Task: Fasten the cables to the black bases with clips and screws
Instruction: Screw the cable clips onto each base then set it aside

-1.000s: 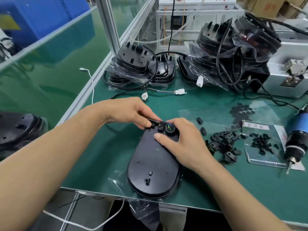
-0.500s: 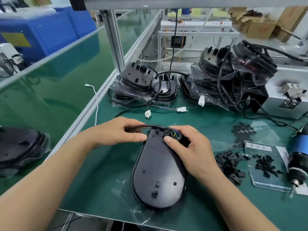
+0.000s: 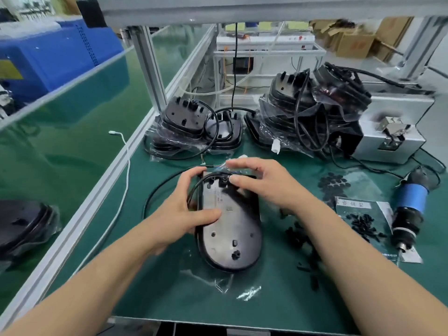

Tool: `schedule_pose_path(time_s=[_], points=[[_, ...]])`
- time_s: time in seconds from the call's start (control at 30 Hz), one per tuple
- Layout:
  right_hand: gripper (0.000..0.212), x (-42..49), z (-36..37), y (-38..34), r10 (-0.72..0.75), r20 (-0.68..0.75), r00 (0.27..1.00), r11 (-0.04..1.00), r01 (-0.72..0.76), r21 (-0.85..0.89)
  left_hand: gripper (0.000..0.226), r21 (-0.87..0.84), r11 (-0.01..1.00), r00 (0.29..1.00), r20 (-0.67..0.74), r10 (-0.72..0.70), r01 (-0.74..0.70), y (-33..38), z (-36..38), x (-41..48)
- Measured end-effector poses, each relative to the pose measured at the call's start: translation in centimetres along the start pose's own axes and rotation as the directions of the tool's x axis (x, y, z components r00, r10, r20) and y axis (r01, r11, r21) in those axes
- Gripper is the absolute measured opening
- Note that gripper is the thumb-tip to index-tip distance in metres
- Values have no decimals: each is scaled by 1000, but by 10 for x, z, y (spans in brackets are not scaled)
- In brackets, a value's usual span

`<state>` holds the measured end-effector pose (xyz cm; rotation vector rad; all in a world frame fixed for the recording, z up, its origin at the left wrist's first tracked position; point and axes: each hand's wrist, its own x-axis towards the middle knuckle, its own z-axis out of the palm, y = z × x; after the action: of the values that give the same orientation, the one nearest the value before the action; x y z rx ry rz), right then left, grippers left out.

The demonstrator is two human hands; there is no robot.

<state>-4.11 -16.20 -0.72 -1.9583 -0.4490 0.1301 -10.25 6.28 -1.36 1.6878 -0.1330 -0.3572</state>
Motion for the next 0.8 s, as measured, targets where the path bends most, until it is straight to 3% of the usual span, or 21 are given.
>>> schedule_pose_path(time_s=[0.1,0.17,0.27,0.4,0.5,0.57,0.63,0.7,0.8], points=[[23,-7,-46,7,37,-218,975,998,-24,62,74,28,999,998,-54,-43,45,-6,1,-4],[15,-21,-81,13,134,-338,931,986,-160,-50,74,13,997,996,-55,-73,74,-9,-3,-6],[9,-46,-119,22,256,-313,915,877,-356,-324,80,89,989,992,-52,-116,120,-4,-6,-4],[14,-63,-137,29,309,-330,892,724,-446,-527,74,220,957,981,-62,-182,192,4,-8,0],[23,-63,-145,43,341,-374,862,618,-506,-601,61,458,848,963,-79,-259,266,13,-13,1],[26,-58,-147,54,352,-369,860,605,-510,-612,52,665,715,976,-117,-183,214,27,-12,5],[33,-50,-148,66,365,-332,870,593,-493,-637,39,743,664,992,-127,17,84,45,0,23],[42,-40,-147,76,392,-311,866,555,-492,-671,23,809,580,988,2,153,-91,62,25,50],[49,-28,-150,86,427,-269,863,506,-475,-720,30,836,520,984,161,72,-175,71,78,104]])
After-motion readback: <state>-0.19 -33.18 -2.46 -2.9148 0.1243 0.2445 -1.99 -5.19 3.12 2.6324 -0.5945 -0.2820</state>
